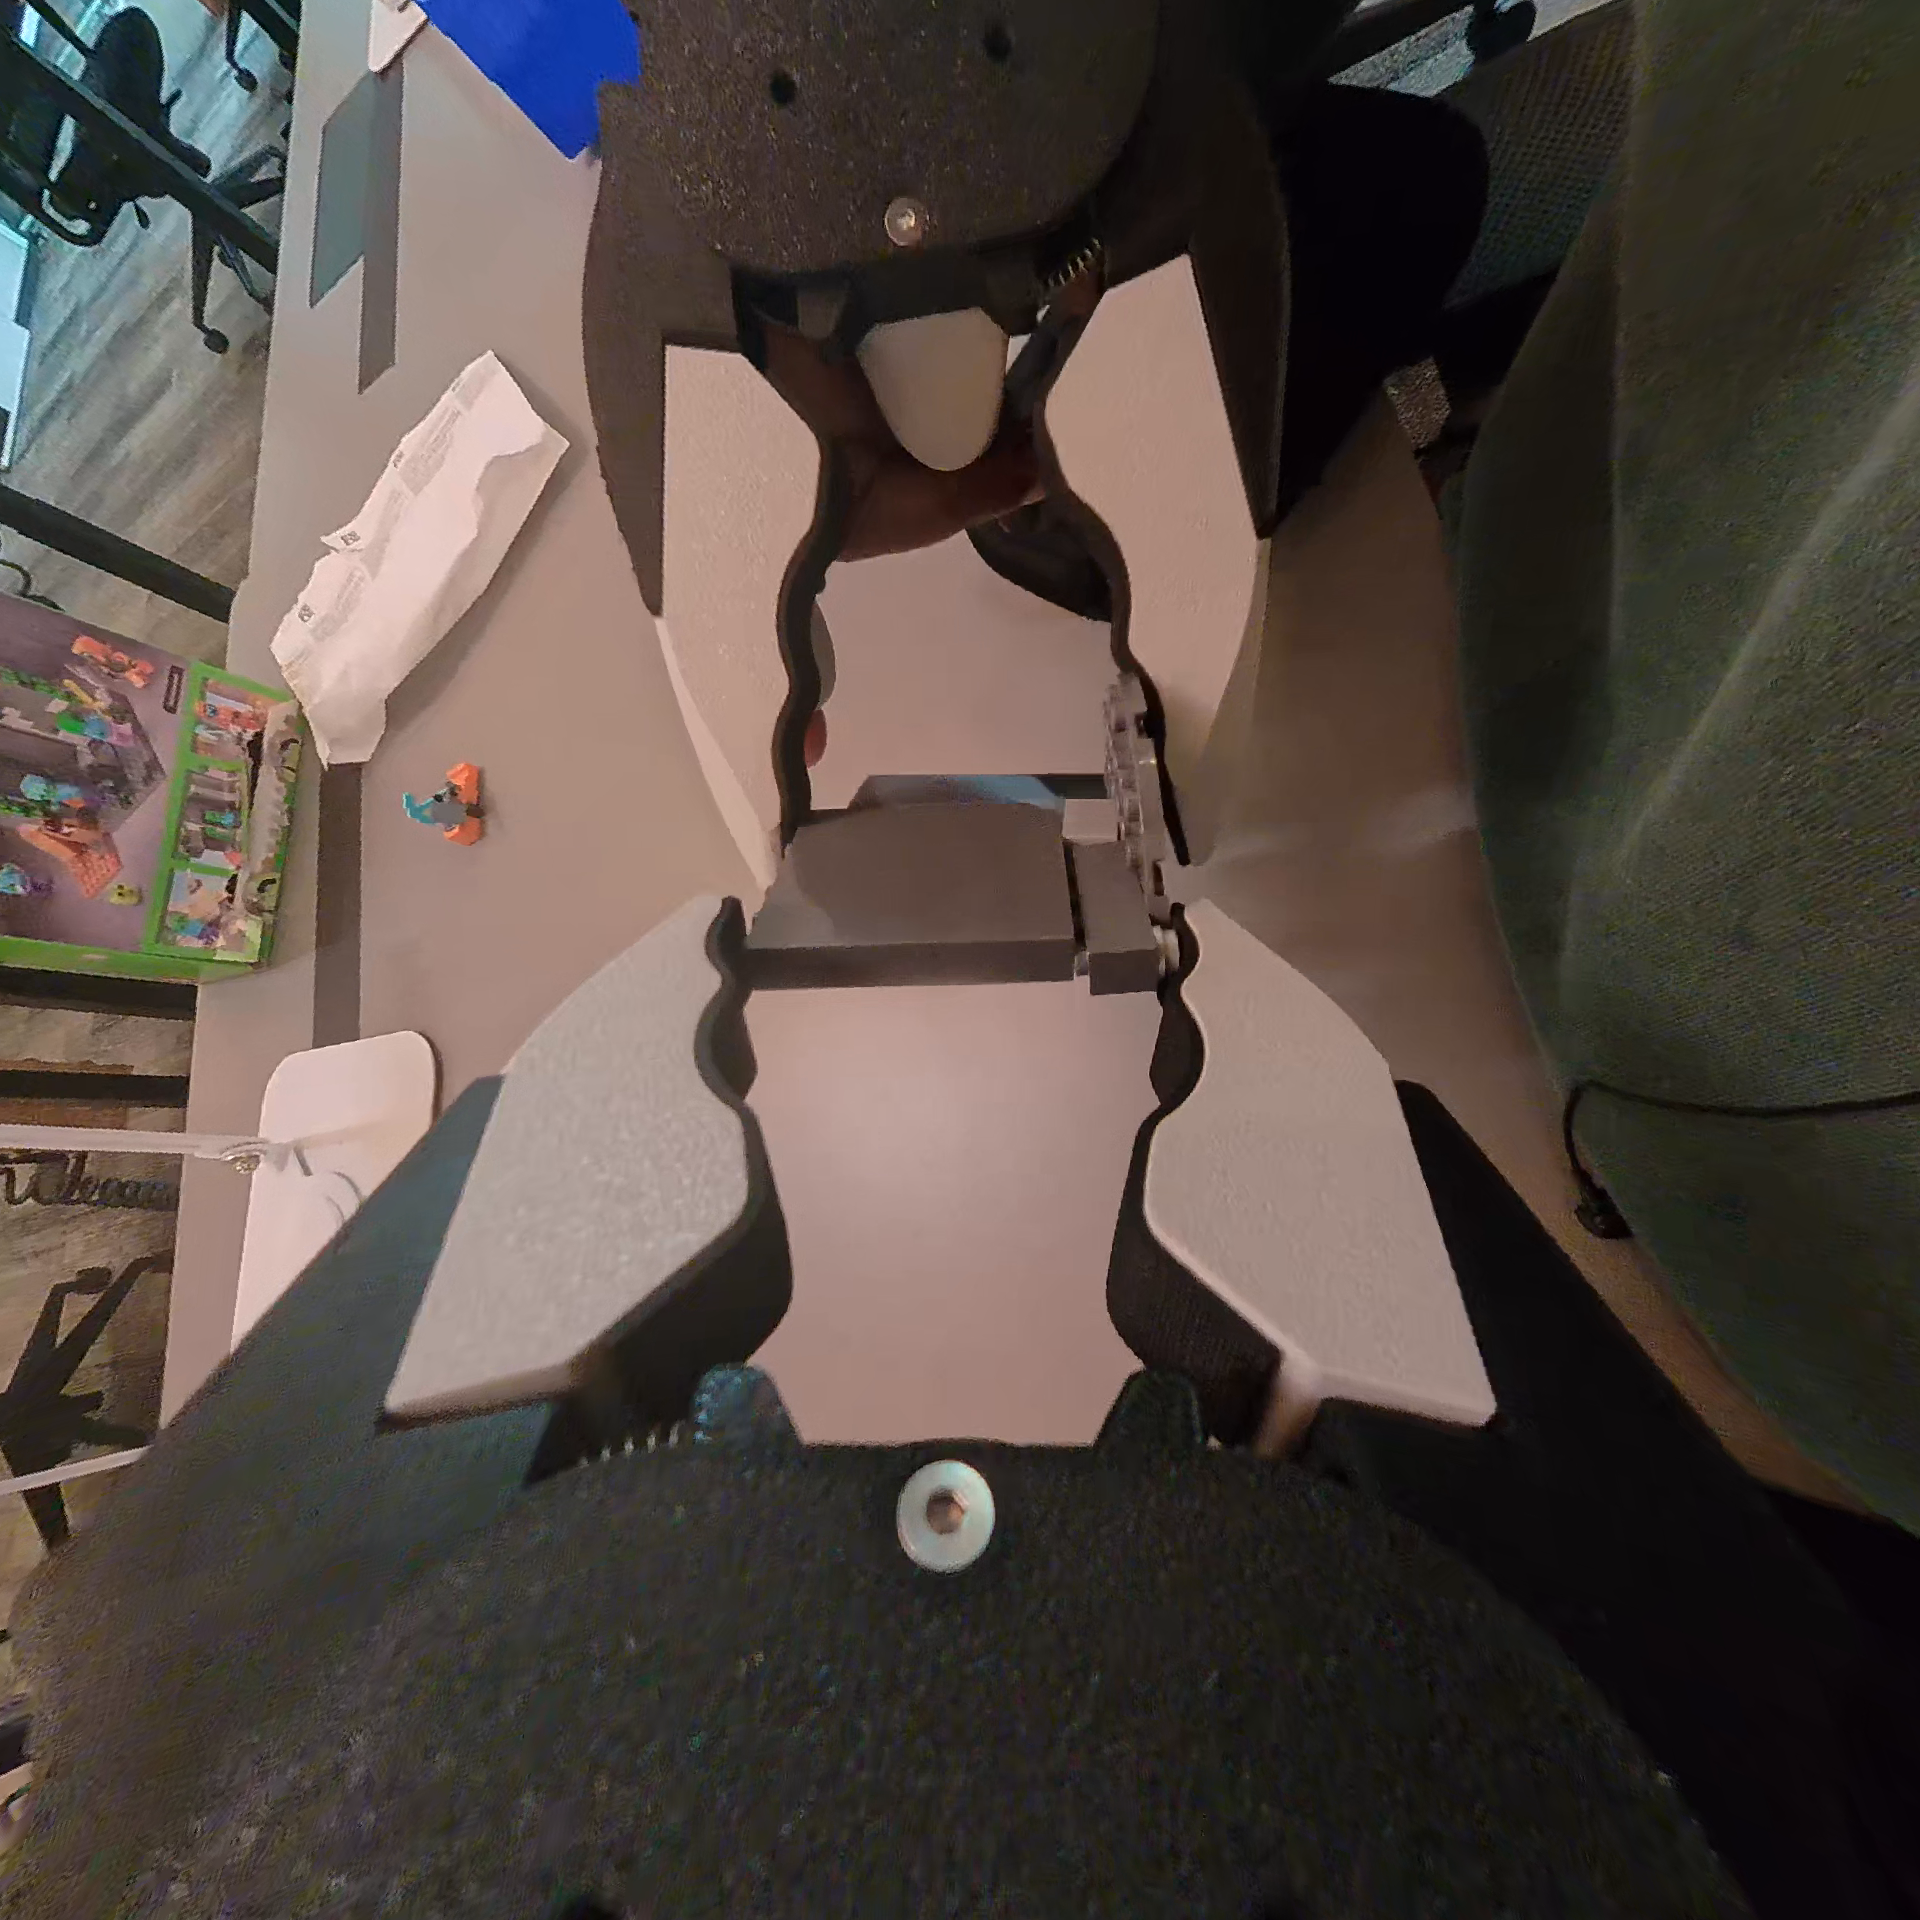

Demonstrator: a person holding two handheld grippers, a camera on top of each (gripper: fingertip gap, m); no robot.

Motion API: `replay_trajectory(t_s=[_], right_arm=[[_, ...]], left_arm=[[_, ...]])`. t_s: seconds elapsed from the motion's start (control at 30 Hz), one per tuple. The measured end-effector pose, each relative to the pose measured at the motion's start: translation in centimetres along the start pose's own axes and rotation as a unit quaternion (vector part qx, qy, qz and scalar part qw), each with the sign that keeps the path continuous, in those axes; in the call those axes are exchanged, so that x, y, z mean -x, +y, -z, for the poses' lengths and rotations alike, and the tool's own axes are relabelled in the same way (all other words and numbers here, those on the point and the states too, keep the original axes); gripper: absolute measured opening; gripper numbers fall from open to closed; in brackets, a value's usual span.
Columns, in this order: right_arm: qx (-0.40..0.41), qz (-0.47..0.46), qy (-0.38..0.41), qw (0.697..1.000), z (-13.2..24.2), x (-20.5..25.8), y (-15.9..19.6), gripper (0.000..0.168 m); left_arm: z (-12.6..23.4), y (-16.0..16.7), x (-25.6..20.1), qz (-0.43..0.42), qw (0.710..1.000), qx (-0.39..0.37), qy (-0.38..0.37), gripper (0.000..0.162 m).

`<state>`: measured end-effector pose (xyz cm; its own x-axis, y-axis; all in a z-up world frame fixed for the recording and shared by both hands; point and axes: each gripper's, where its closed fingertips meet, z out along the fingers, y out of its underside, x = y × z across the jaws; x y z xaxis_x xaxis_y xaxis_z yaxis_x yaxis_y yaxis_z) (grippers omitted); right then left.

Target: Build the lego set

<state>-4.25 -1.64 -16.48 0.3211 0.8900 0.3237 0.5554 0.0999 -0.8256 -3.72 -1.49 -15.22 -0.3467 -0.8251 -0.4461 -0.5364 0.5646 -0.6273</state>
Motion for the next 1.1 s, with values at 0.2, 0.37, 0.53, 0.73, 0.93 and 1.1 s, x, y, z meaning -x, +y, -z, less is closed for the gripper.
replay_trajectory(t_s=[0.2, 0.37, 0.53, 0.73, 0.93, 1.1], right_arm=[[0.004, -0.01, 0.021, 1.0, 0.1, -0.4, 0.0, 0.076], [0.011, -0.016, 0.023, 1.0, 0.2, -0.4, -0.1, 0.076], [0.02, -0.028, 0.024, 0.999, 0.3, -0.6, -0.1, 0.079], [0.035, -0.039, 0.016, 0.999, -0.5, -0.3, 0.3, 0.086], [0.031, -0.04, 0.011, 0.999, -0.9, -0.2, 0.3, 0.086], [0.025, -0.034, 0.017, 0.999, -0.8, -0.3, 0.3, 0.078]], left_arm=[[0.0, 0.3, 0.3, 0.014, 1.0, 0.007, -0.004, 0.076], [-0.2, 0.4, 0.2, 0.008, 1.0, 0.014, -0.001, 0.076], [-0.3, 0.4, 0.3, 0.014, 1.0, 0.012, -0.002, 0.076], [-0.5, 0.0, 0.5, 0.017, 1.0, 0.02, -0.003, 0.076], [-0.5, -0.8, 0.1, 0.01, 1.0, 0.019, 0.002, 0.076], [-0.5, -1.1, -0.1, 0.015, 1.0, 0.014, 0.008, 0.077]])
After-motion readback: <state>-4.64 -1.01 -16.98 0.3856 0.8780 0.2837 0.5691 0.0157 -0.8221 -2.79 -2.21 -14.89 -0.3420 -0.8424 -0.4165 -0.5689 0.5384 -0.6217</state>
